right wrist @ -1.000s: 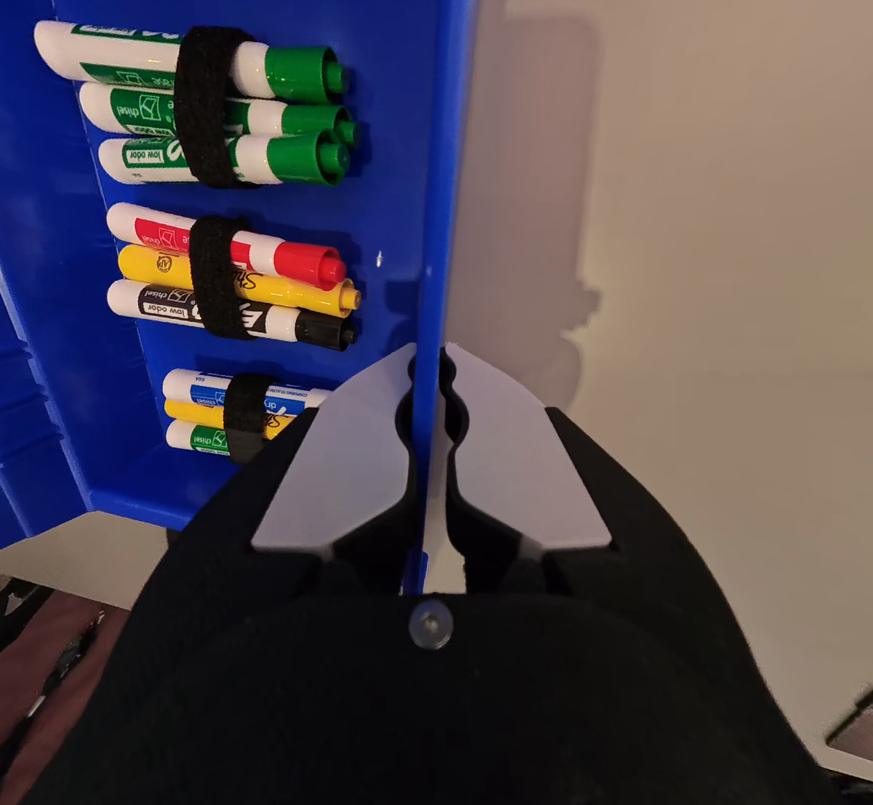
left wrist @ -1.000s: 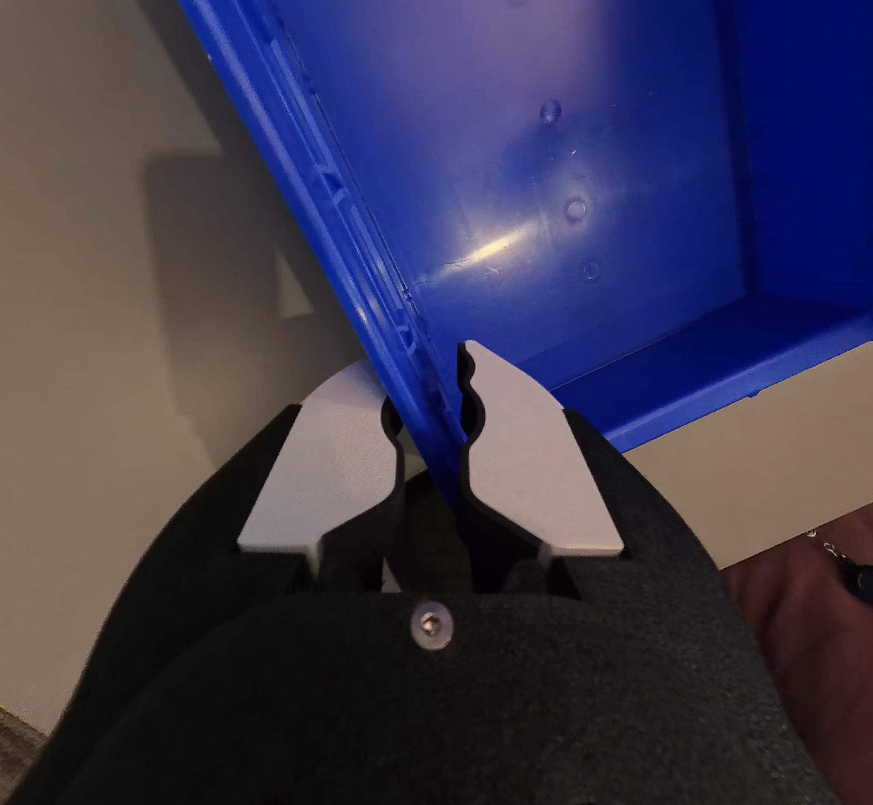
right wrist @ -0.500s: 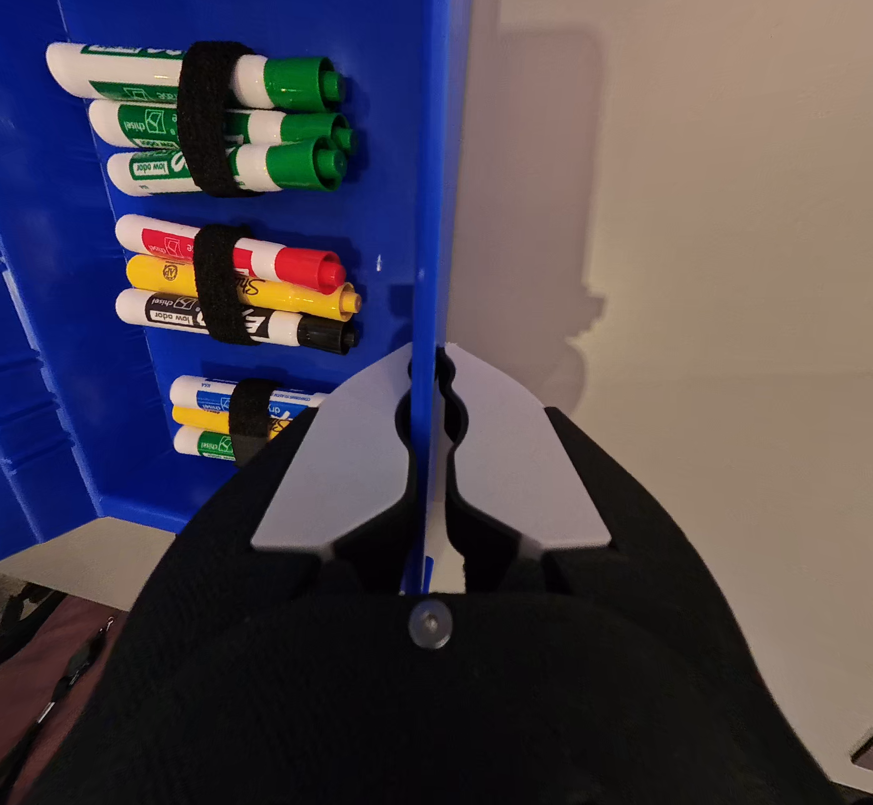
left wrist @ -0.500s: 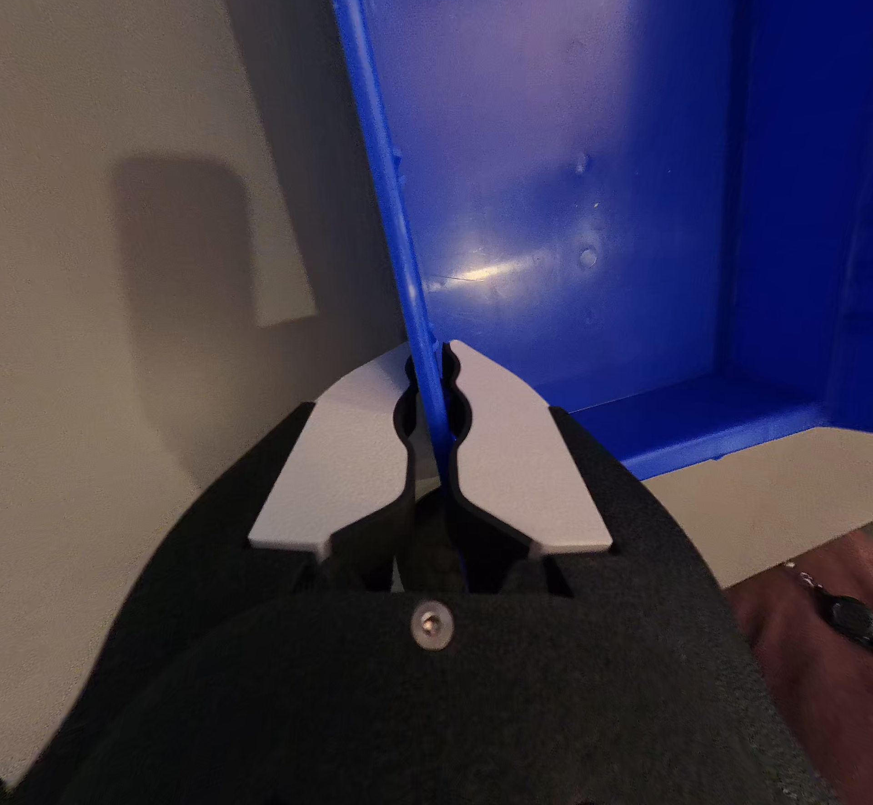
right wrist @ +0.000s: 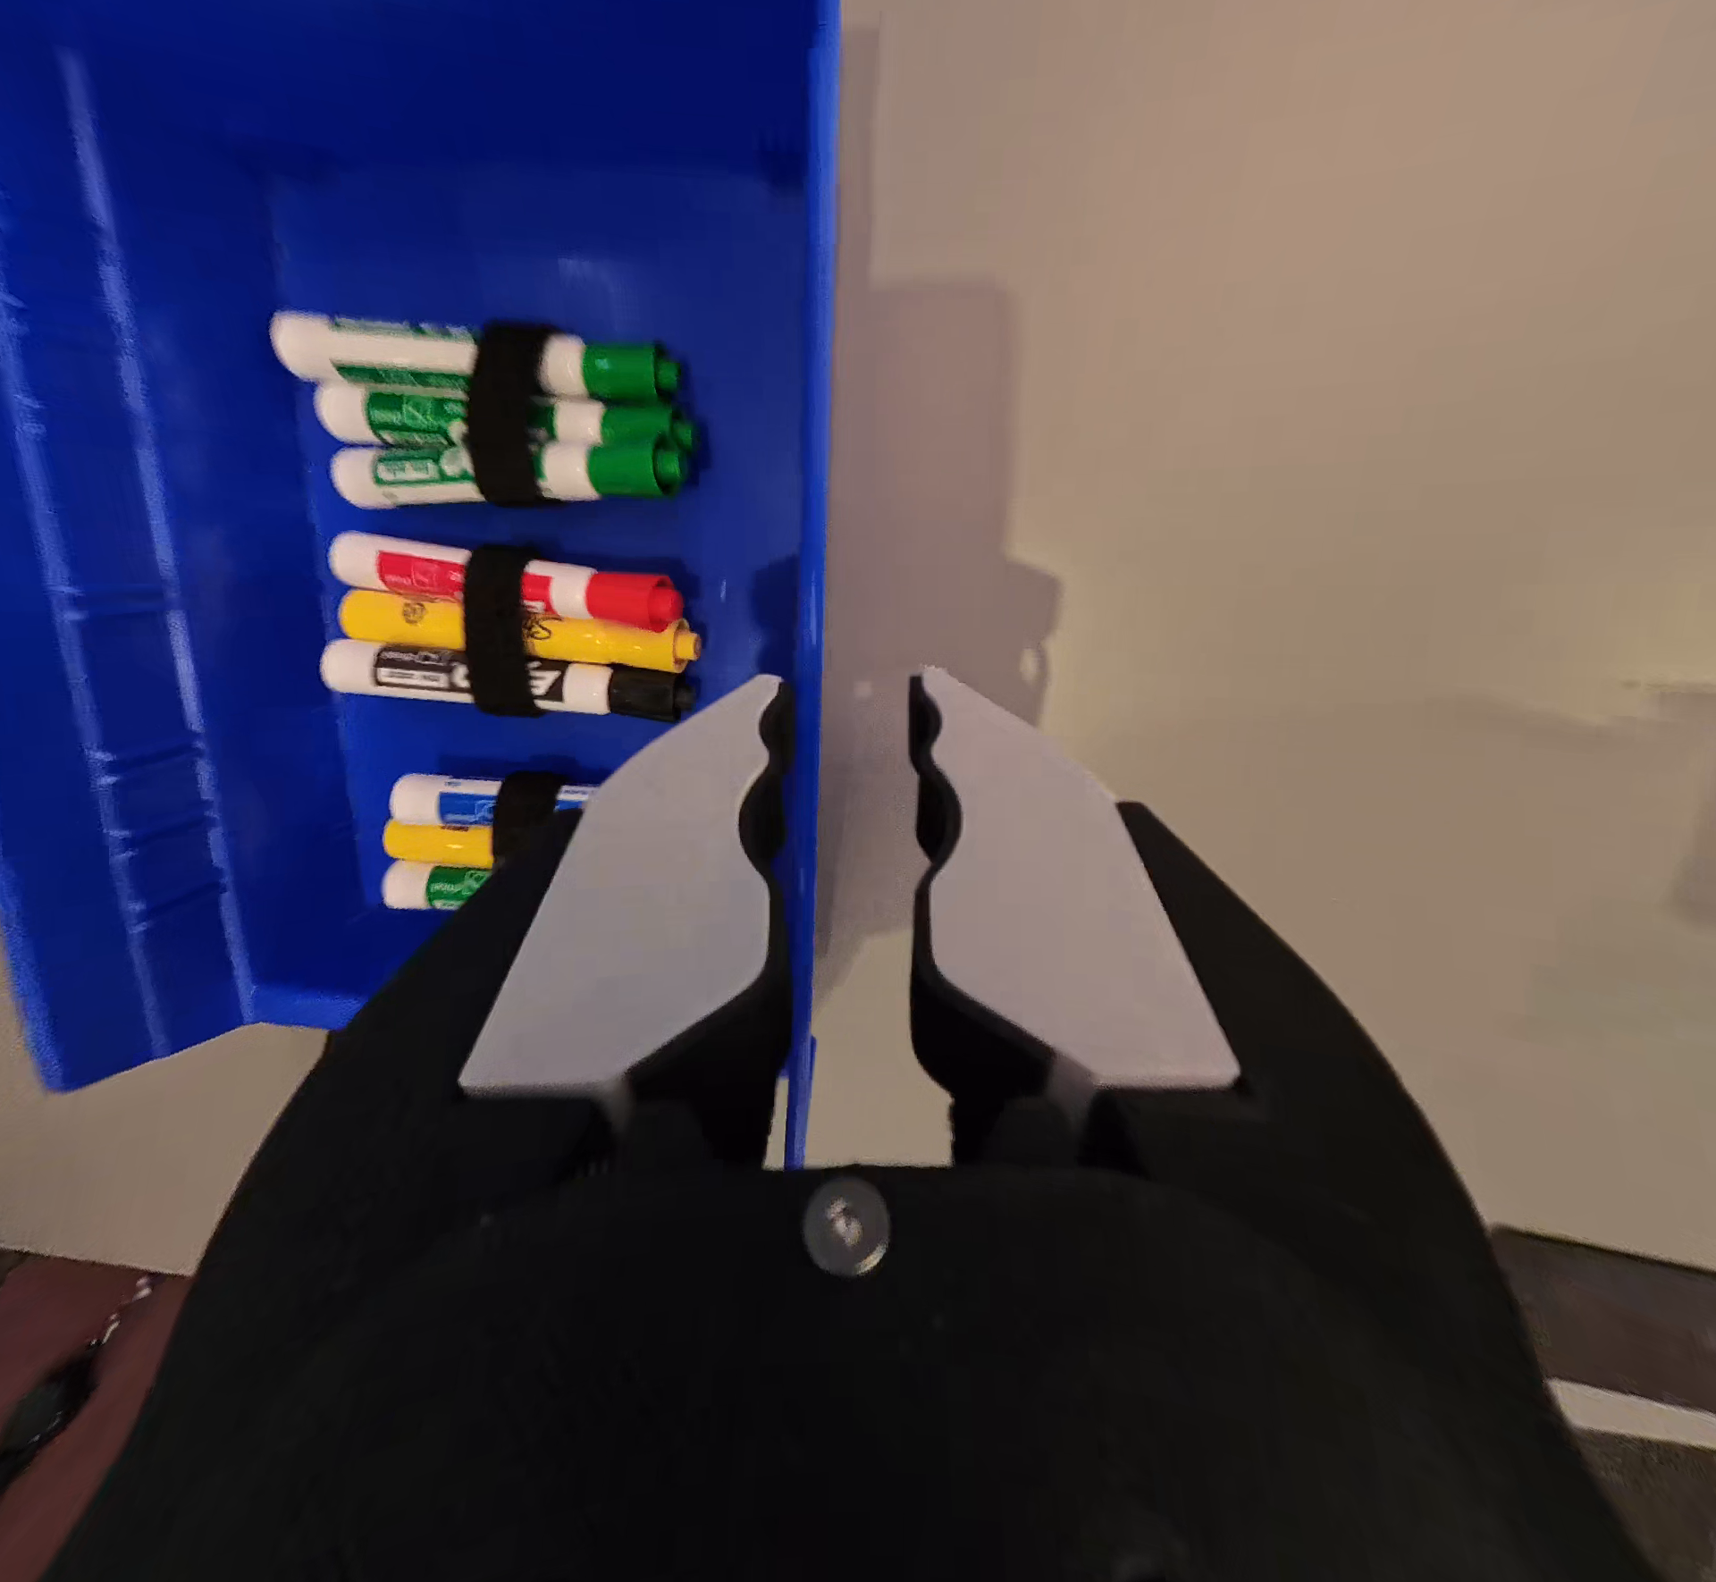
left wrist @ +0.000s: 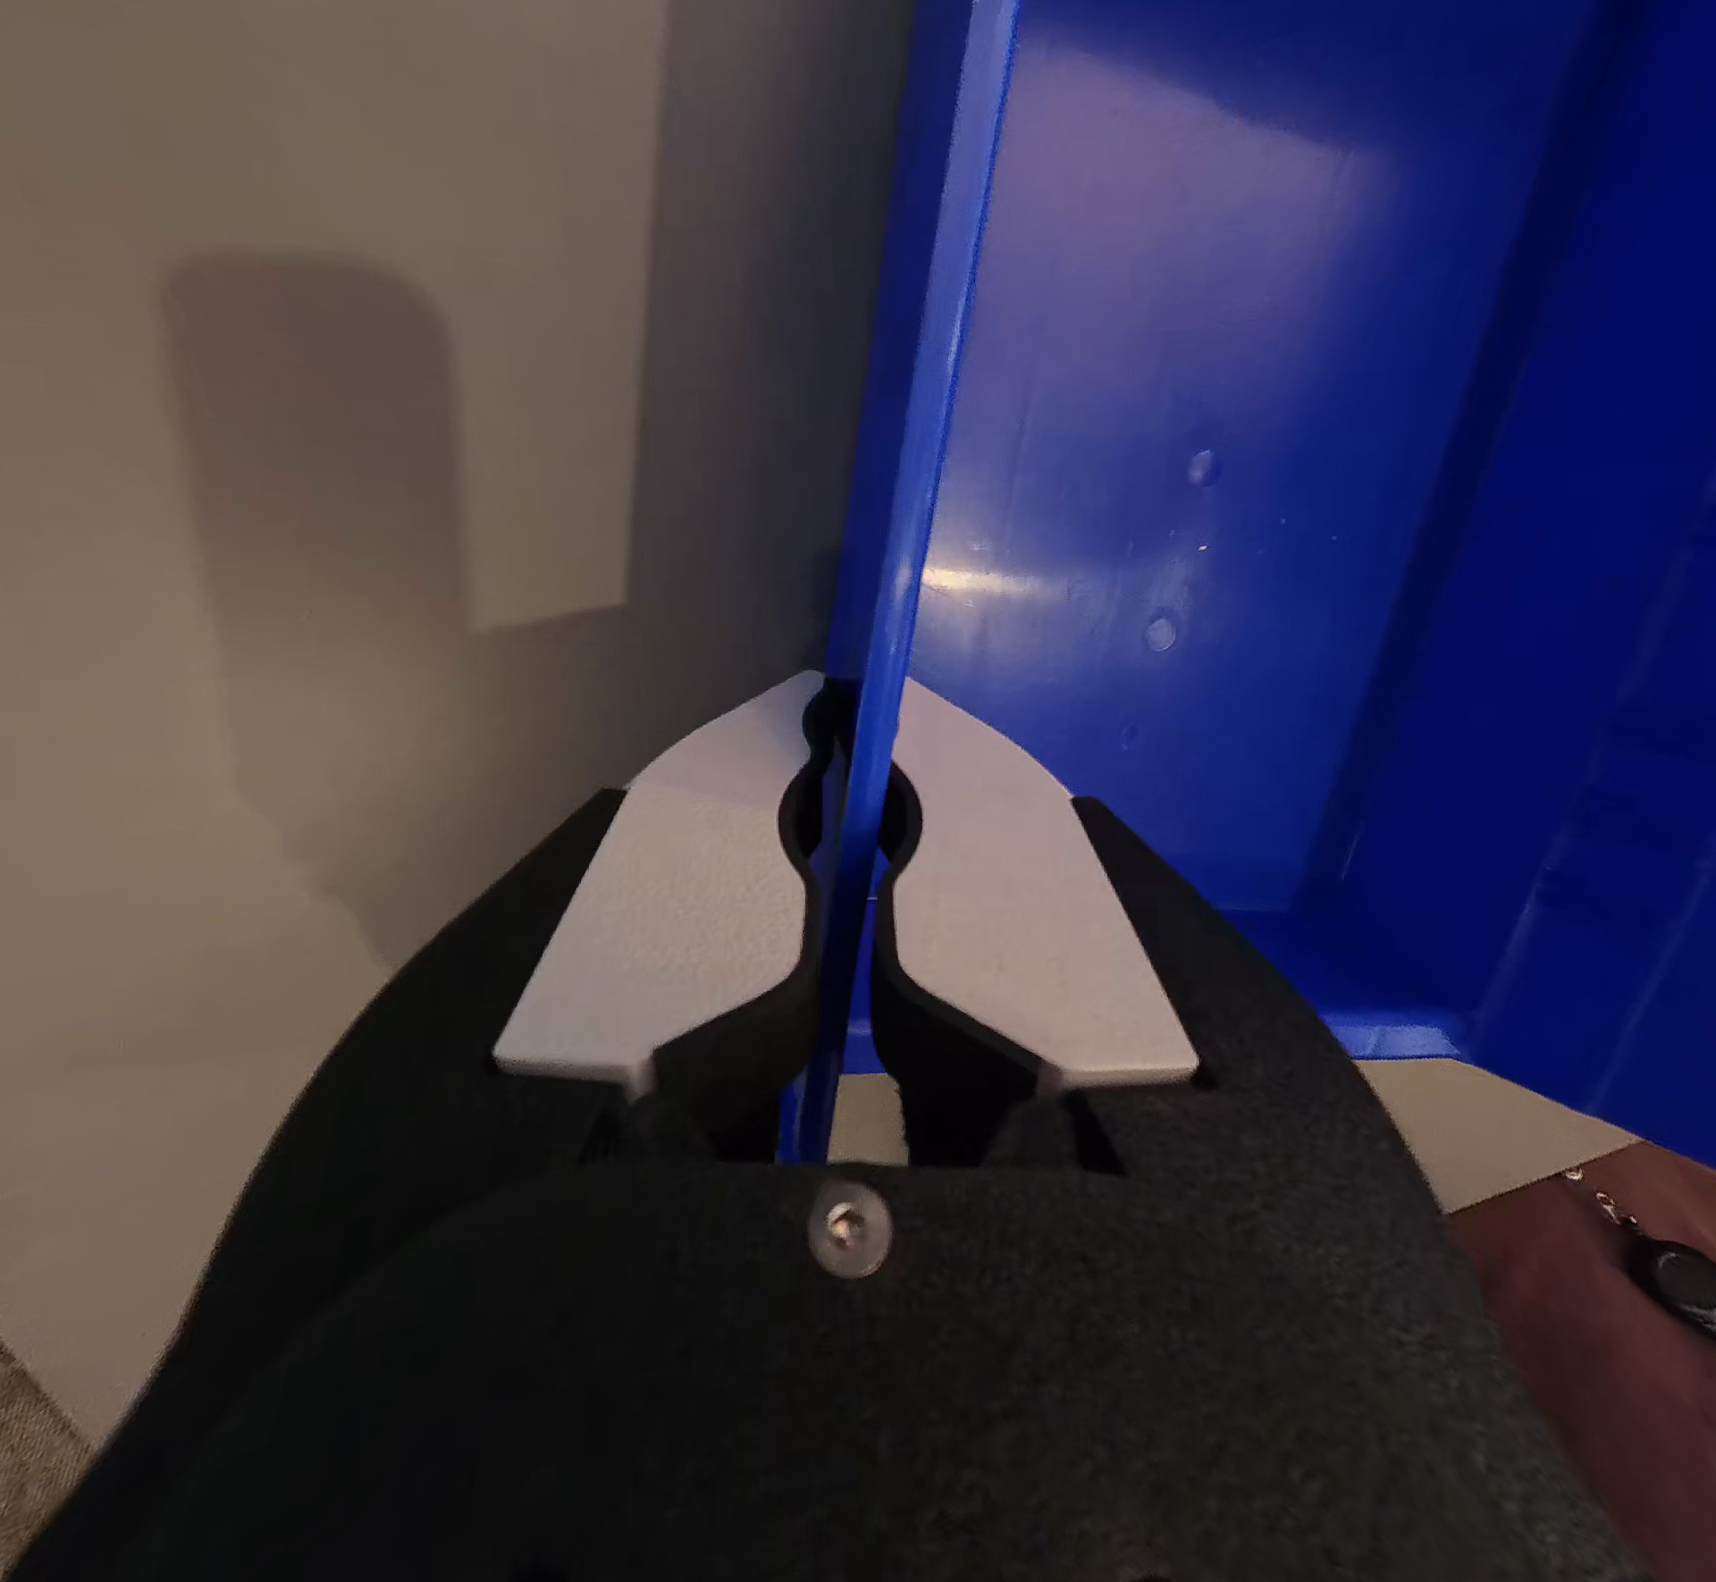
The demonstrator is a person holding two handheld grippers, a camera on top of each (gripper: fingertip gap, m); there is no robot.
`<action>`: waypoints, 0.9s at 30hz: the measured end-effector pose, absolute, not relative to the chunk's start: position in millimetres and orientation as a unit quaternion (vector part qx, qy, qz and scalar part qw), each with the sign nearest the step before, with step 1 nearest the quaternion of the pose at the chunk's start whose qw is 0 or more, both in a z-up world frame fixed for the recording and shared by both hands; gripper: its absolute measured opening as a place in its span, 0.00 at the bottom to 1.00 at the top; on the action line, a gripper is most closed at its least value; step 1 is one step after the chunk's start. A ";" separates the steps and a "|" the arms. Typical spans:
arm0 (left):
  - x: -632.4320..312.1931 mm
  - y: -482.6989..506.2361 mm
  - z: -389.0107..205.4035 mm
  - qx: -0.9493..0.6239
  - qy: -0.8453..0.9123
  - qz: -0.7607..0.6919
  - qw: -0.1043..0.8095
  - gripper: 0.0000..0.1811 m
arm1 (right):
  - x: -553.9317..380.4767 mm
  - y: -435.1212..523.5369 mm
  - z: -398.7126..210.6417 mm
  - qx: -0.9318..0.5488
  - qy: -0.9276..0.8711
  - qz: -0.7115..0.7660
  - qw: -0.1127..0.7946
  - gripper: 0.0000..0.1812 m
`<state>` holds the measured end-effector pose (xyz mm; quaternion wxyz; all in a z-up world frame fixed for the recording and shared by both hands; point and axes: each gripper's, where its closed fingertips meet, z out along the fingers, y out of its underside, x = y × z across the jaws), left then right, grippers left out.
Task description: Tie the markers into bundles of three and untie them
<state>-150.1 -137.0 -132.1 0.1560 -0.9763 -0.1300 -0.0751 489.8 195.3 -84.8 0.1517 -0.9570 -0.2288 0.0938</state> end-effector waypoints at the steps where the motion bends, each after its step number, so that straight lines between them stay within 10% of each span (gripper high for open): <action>1: -151.3 -136.6 -132.0 -0.977 -0.131 -0.075 0.153 0.03 | 491.8 198.6 -64.7 -0.955 -0.226 0.091 0.167 0.14; 14: -167.5 -140.0 -131.9 -0.977 -0.148 -0.055 0.142 0.03 | 457.3 170.0 267.4 -0.897 -0.153 0.165 0.380 0.10; 27: -154.9 -160.7 -143.3 -0.987 -0.123 -0.063 0.081 0.03 | 450.3 158.8 289.9 -0.896 -0.180 0.128 0.385 0.10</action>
